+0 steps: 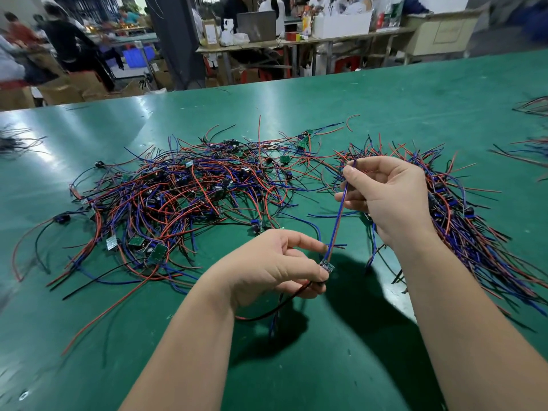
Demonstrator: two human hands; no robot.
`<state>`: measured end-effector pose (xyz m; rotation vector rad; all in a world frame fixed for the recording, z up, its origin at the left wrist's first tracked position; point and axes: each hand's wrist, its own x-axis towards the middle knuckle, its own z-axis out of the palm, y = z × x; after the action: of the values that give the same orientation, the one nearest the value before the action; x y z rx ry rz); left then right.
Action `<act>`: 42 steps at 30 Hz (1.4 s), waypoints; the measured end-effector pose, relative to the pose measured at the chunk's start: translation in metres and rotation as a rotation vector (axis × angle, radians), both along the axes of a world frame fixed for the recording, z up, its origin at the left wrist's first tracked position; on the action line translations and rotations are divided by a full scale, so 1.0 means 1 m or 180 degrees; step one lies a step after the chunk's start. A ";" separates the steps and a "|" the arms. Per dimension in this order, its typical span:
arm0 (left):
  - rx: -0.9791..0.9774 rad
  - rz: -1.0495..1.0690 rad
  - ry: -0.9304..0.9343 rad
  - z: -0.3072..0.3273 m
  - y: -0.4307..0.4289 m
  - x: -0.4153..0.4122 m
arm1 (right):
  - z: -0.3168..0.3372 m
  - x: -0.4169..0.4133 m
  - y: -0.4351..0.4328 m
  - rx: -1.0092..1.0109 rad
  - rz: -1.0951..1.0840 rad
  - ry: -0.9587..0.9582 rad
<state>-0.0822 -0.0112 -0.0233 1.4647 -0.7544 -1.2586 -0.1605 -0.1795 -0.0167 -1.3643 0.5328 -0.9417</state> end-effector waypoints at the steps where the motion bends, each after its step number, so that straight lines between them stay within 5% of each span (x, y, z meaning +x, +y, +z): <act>1: 0.0008 -0.0033 -0.0010 0.000 0.000 0.000 | 0.000 0.000 0.000 0.0000 -0.0003 0.0003; 9: -0.0189 -0.0444 -0.0098 0.003 0.008 0.004 | -0.003 0.003 0.005 -0.0088 0.0132 0.0154; 13: -0.0773 -0.0460 0.0071 0.007 0.010 0.005 | -0.004 0.006 0.004 0.0157 0.0402 0.0524; 18: -0.1983 0.0674 0.1033 0.010 0.008 0.013 | -0.009 0.001 0.010 -0.0321 0.1371 0.1559; 22: -0.2358 0.1961 0.1265 0.009 -0.006 0.012 | -0.004 0.004 0.029 0.0070 0.2224 0.0801; 26: -0.2328 0.2331 0.0161 0.002 -0.015 0.004 | 0.002 0.010 0.035 0.0883 0.1948 -0.0187; 30: -0.2150 0.2017 -0.0884 -0.008 -0.021 -0.004 | 0.003 0.010 0.029 0.1250 0.1464 -0.0415; 33: -0.2021 0.1704 -0.0786 -0.010 -0.023 -0.006 | 0.008 0.008 0.021 0.1422 0.1255 -0.0514; 37: -0.1760 0.1655 0.0276 -0.006 -0.024 -0.008 | 0.008 0.005 0.014 0.1284 0.1315 -0.0402; 42: -0.1402 0.1833 -0.0006 -0.013 -0.027 -0.012 | -0.001 0.008 0.017 0.0622 0.1421 0.0339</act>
<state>-0.0938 -0.0379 -0.0366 1.1949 -0.5119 -0.6048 -0.1530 -0.1626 -0.0180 -1.2878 0.3663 -0.4444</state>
